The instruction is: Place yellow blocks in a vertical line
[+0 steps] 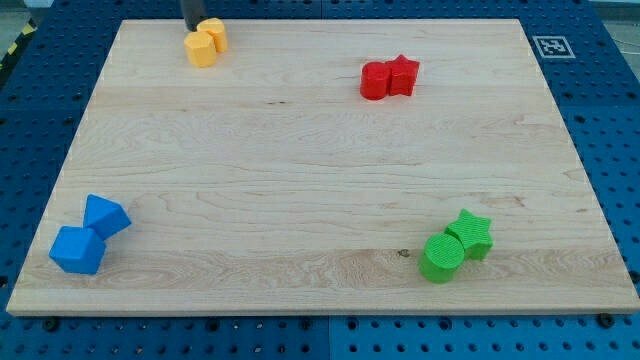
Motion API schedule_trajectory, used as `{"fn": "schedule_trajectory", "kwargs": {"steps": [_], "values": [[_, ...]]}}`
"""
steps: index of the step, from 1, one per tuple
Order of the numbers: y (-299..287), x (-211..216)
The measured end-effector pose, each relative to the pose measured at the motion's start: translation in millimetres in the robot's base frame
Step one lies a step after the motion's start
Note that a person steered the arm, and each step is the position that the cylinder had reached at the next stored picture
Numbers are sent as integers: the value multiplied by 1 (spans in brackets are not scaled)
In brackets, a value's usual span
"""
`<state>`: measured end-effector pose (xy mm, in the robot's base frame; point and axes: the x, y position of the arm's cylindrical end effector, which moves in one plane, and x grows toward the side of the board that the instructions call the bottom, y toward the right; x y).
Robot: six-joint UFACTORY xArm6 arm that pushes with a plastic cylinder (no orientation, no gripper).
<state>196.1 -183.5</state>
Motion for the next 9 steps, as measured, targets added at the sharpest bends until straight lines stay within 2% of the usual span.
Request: {"fn": "schedule_trajectory", "kwargs": {"steps": [5,7,9], "values": [[-5,14],[5,66],[18,84]]}}
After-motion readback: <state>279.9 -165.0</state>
